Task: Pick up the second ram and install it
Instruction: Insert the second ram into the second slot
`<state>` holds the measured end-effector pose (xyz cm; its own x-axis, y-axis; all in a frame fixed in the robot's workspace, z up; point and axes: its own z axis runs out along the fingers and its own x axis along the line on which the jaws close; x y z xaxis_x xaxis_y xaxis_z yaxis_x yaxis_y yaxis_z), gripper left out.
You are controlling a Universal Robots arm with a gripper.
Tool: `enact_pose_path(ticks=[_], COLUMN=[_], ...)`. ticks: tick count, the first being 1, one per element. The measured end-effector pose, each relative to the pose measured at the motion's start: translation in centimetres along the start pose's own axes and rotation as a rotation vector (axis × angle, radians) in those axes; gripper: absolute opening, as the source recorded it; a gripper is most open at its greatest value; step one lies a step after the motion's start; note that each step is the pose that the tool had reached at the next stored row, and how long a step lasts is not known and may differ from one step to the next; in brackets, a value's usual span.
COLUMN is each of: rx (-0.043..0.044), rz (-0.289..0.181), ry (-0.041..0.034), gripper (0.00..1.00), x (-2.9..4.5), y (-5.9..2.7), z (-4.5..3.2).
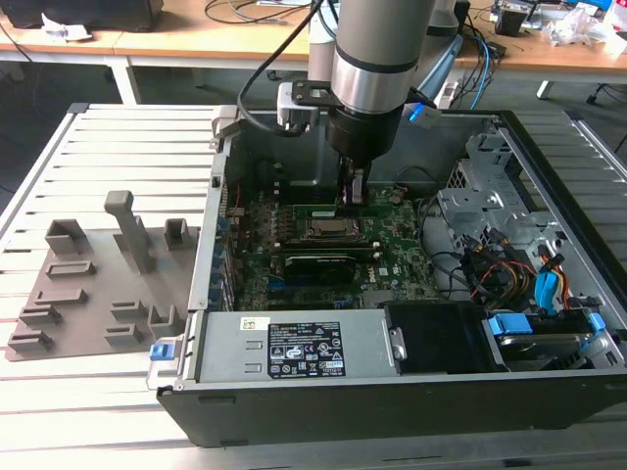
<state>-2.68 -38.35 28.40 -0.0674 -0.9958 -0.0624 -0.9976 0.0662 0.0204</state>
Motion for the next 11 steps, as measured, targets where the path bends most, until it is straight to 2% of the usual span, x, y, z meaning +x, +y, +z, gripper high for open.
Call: enact_pose_path(ticks=[11], rx=[0.0000], rz=[0.000], ry=[0.0002], gripper=[0.14], x=[0.06], y=[0.00], z=[0.87])
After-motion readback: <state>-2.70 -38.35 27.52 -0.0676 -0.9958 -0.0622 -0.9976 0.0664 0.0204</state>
